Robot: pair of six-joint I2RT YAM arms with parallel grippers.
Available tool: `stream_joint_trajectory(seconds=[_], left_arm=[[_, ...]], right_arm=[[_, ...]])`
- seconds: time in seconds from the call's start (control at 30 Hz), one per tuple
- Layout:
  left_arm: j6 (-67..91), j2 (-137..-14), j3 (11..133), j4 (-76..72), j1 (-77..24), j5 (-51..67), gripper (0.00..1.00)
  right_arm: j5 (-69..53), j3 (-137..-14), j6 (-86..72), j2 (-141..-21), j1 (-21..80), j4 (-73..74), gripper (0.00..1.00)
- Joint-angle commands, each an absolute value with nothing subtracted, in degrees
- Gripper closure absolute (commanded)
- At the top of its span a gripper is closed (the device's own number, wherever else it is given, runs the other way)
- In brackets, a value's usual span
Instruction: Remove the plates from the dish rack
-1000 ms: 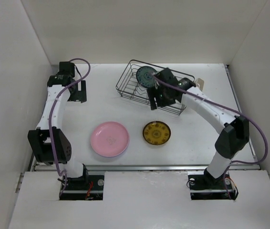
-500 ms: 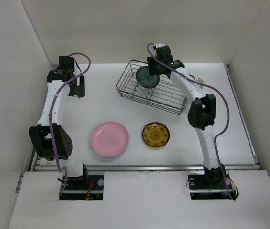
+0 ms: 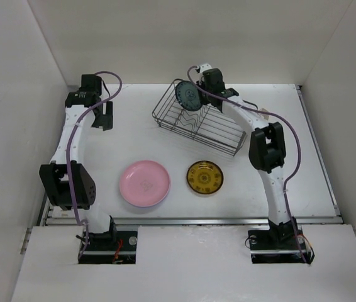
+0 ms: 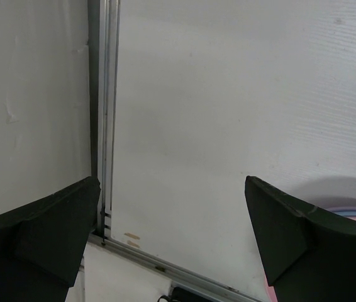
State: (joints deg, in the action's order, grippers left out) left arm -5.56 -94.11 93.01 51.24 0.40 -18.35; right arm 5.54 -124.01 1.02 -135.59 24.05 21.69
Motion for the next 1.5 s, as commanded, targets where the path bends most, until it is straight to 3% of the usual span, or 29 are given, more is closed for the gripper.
stream_joint_trajectory(seconds=[0.0,0.2,0.37,0.47,0.6,0.73,0.87,1.07,1.17,1.3,1.37,1.4,1.43,1.47], left_arm=[[-5.7,-93.5,92.9,51.8,-0.7,-19.6,0.0],[-4.6,-93.0,92.9,51.2,-0.7,-18.4,0.0],[-4.6,-91.2,92.9,51.2,-0.7,-17.8,0.0],[-4.6,-89.6,91.7,50.7,-0.7,-17.3,0.0],[-5.1,-88.4,91.1,50.7,-0.7,-16.8,0.0],[-5.1,-87.9,91.1,50.1,-0.7,-16.8,0.0],[-5.1,-87.3,90.6,49.6,-0.7,-16.3,0.0],[-5.1,-85.4,88.0,49.6,-0.7,-15.7,0.0],[-5.1,-83.9,87.5,49.6,-0.7,-14.6,0.0],[-5.1,-82.4,85.8,50.1,-0.7,-14.6,0.0],[-5.1,-80.8,85.3,50.1,-0.7,-14.6,0.0],[-5.1,-80.8,85.3,50.1,-0.7,-14.6,0.0],[-5.1,-80.2,84.7,50.1,-0.7,-14.0,0.0],[-5.1,-80.2,84.7,50.1,-0.7,-14.0,0.0]], right_arm=[[14.8,-120.5,4.7,-127.2,25.5,16.5,1.0],[24.3,-118.1,2.8,-119.1,27.1,11.0,1.0],[23.3,-117.0,-1.5,-113.0,28.1,16.4,1.0],[16.9,-109.8,-3.3,-105.6,28.8,22.4,1.0],[-5.5,-96.6,-7.3,-96.1,30.4,31.5,1.0],[-8.6,-72.2,-14.3,-86.0,35.8,30.0,1.0],[-8.6,-59.9,-21.6,-76.6,36.4,26.5,1.0],[-5.6,-56.5,-23.6,-79.1,36.9,26.5,1.0],[-1.9,-57.7,-25.7,-82.5,36.9,29.1,0.92],[2.6,-57.1,-27.9,-81.2,36.9,31.3,0.91],[2.6,-57.1,-27.9,-80.1,36.9,32.2,0.85],[2.1,-56.5,-28.4,-80.1,36.9,32.7,0.77],[1.5,-56.5,-28.4,-80.1,36.9,32.7,0.66],[0.8,-55.8,-28.4,-79.5,36.9,32.7,0.45]])
